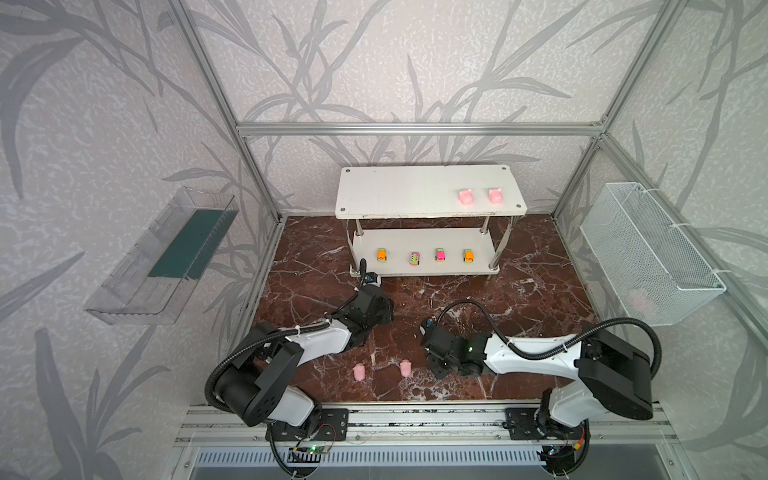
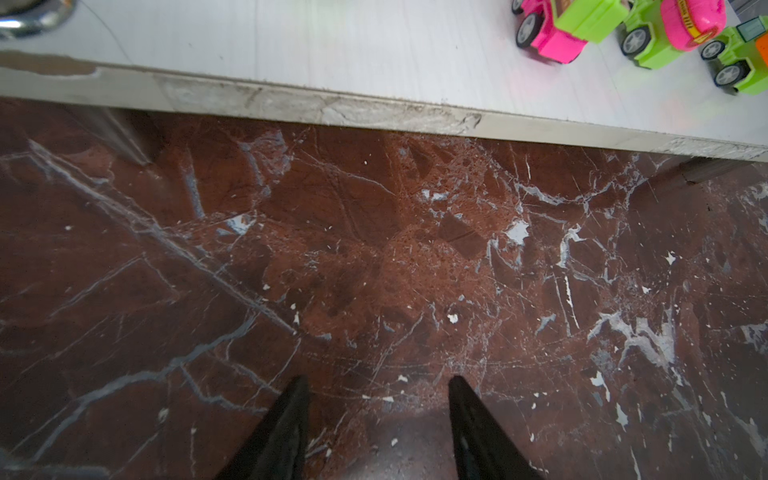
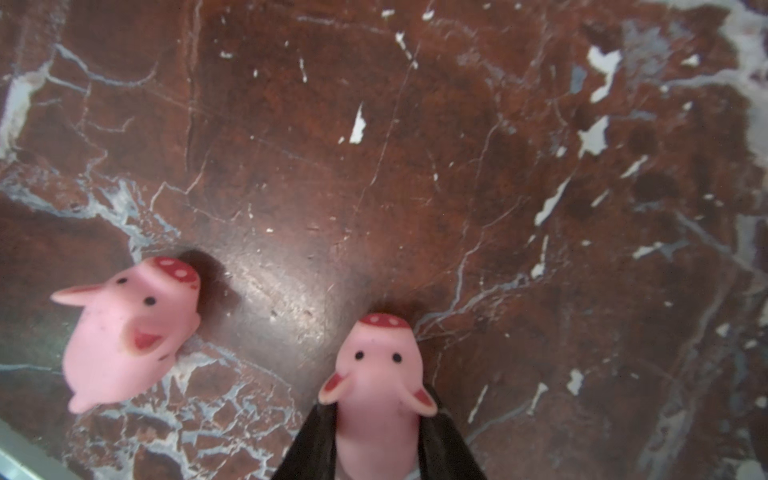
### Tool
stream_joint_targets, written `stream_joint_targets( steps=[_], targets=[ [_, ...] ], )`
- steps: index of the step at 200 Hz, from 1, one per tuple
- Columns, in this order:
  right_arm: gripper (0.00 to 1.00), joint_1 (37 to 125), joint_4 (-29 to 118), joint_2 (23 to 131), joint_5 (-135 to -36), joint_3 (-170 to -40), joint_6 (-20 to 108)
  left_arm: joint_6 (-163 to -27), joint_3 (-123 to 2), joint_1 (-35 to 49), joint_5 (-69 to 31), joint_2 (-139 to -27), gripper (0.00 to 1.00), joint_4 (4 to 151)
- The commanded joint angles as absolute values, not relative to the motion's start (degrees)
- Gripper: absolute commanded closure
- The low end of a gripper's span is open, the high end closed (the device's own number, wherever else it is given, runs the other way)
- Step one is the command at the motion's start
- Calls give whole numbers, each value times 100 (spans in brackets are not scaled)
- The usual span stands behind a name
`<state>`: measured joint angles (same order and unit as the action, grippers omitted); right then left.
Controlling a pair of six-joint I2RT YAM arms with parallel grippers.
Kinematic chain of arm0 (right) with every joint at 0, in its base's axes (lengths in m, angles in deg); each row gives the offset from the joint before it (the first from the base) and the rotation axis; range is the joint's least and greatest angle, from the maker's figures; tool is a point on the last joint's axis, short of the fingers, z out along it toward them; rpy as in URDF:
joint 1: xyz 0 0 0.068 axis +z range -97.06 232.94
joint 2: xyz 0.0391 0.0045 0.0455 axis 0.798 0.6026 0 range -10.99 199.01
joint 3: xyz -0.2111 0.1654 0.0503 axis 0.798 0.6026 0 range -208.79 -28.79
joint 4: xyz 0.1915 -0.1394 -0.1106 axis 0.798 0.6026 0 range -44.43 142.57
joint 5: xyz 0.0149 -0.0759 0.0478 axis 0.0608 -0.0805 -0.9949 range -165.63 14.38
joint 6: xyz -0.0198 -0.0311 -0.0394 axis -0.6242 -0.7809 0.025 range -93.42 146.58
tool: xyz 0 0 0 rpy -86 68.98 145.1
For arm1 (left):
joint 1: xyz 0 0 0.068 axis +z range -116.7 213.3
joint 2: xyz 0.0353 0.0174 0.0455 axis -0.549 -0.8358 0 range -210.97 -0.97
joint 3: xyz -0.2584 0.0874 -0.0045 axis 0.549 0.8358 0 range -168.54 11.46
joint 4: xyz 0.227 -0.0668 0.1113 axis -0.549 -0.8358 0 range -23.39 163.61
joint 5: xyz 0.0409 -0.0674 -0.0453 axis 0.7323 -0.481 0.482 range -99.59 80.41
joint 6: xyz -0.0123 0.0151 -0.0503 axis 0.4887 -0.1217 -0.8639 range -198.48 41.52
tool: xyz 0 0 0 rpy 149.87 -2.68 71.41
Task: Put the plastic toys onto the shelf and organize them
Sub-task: 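Lift the pink pig off the floor with the right gripper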
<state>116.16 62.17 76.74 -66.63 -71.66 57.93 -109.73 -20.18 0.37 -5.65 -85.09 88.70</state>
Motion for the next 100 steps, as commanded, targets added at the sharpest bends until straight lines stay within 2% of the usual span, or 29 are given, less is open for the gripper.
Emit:
stream_joint_targets(
  steps=[1,48,100],
  targets=[
    [68,11291,6076,7708,-6484,-7080,5590,-11047,-1989,59,-561,-8575,47,8908],
    [66,10869,5717,7927,-6332,-7153,5230,-11038,-2027,60,-590,-8631,47,8908],
    [58,10760,4834,8113,-6391,-6829,5136,-11044,-2001,56,-581,-8622,47,8908]
  ],
)
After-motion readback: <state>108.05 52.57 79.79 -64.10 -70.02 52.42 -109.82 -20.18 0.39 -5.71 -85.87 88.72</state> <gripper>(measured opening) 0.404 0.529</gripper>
